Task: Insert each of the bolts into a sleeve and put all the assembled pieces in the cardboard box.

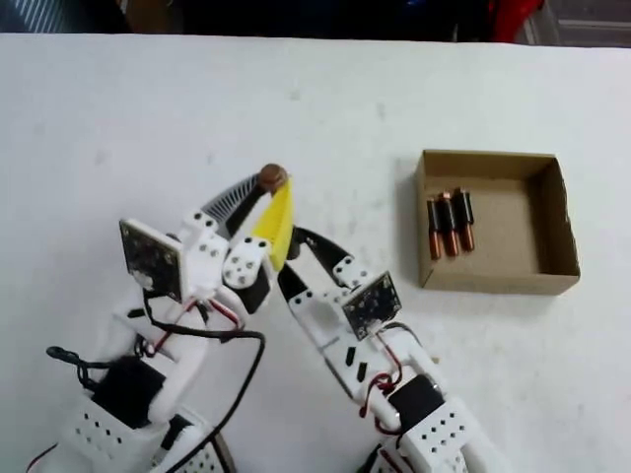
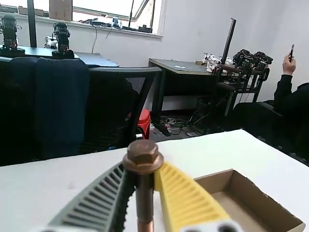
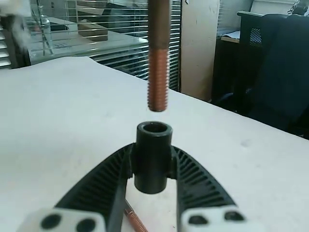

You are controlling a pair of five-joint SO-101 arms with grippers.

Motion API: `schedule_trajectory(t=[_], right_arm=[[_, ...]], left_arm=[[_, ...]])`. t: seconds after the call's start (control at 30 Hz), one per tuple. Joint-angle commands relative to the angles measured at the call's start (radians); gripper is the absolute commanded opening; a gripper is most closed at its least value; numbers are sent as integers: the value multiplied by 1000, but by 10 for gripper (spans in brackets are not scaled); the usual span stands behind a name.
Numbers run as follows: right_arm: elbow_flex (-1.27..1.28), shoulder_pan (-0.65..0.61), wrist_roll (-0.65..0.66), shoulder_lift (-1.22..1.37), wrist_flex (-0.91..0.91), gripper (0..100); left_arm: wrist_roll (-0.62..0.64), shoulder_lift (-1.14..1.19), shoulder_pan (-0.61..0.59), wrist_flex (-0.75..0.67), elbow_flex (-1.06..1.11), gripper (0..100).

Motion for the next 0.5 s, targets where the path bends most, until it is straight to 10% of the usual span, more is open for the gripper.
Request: schedule_trajectory(t=[0.0, 0.47], right_arm=[[-5, 12, 0, -15, -25, 16], [-5, 12, 0, -15, -25, 16]], left_arm=[[9, -12, 13, 26, -9, 23], [11, -12, 13, 31, 32, 23]])
